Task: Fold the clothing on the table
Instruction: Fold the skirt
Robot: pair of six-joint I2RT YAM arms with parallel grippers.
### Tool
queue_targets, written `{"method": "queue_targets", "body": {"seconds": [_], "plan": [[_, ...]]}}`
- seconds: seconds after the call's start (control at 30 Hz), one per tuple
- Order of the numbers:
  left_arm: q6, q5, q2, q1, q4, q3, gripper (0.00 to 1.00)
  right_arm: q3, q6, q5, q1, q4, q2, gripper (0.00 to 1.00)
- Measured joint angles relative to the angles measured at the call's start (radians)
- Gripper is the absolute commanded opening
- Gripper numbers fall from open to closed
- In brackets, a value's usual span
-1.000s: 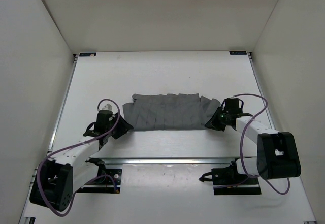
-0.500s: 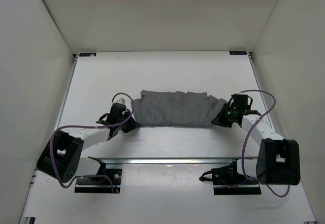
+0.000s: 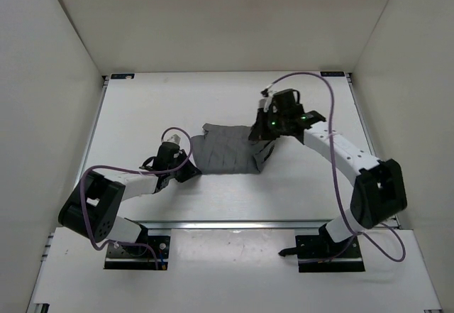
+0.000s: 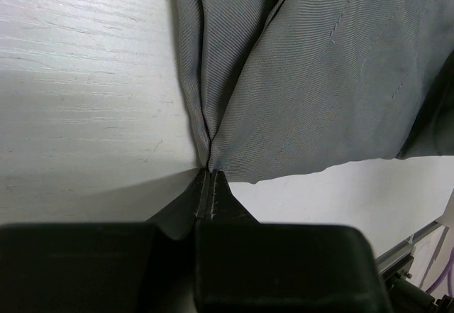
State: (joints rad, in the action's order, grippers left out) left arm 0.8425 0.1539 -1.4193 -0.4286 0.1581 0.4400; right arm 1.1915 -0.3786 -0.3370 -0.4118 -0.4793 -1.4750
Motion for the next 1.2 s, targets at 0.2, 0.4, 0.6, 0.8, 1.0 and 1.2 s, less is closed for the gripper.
{"method": "queue_targets", "body": {"seconds": [0.2, 0.4, 0.6, 0.8, 1.0, 1.2], "plan": [[-0.002, 0.01, 0.0, 0.01, 0.013, -0.008, 0.0, 0.069, -0.057, -0.035, -0.197, 0.066, -0.21, 0.0], [-0.002, 0.02, 0.01, 0.021, 0.049, -0.036, 0.0, 0.181, -0.093, -0.071, -0.311, 0.106, -0.371, 0.0], [-0.003, 0.026, 0.04, 0.041, 0.067, -0.069, 0.0, 0.256, -0.108, -0.117, -0.345, 0.127, -0.483, 0.0], [-0.005, 0.027, 0.049, 0.047, 0.066, -0.077, 0.0, 0.332, -0.114, -0.161, -0.358, 0.113, -0.58, 0.0], [-0.004, 0.029, 0.061, 0.056, 0.077, -0.093, 0.0, 0.391, -0.114, -0.183, -0.386, 0.102, -0.638, 0.18], [-0.005, 0.047, 0.095, 0.081, 0.078, -0.122, 0.42, 0.415, -0.087, -0.221, -0.4, 0.076, -0.64, 0.47]]}}
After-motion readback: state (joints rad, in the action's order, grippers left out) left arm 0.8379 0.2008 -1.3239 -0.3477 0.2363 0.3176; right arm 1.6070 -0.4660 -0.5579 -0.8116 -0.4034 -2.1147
